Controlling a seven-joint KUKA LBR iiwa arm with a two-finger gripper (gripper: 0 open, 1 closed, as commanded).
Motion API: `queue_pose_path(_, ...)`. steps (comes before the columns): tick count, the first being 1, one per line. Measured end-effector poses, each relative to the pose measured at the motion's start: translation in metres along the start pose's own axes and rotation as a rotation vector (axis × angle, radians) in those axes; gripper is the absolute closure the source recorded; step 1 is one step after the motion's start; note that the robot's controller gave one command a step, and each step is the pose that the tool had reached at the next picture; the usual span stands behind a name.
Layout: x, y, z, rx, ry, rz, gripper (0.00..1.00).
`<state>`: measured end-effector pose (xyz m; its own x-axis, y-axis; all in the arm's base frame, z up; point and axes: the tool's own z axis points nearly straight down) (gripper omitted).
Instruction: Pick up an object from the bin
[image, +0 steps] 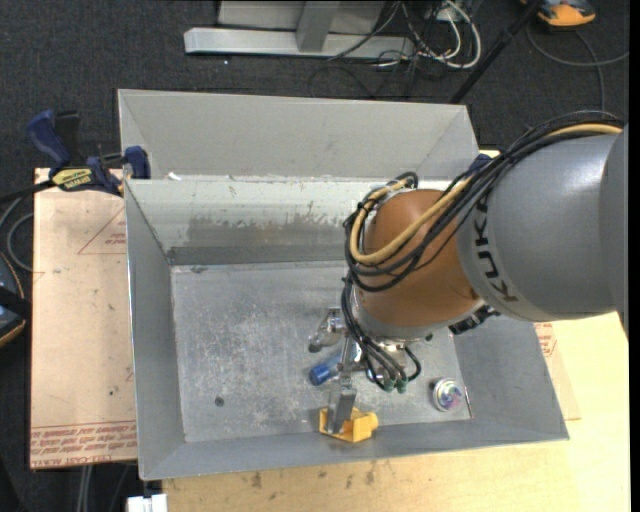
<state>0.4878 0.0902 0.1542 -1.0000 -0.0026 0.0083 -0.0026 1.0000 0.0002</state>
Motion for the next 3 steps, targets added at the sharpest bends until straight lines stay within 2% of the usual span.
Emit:
queue_pose_path(1, -0.045, -0.058, 0.082, -0.003, -0.017, -0.178, 0.0)
queue_pose_path(2, -0.047, -0.058, 0.079, -0.002, -0.027, -0.176, 1.0)
queue_pose_path(3, -0.043, -0.045, -0.088, 0.001, -0.018, -0.24, 1.0)
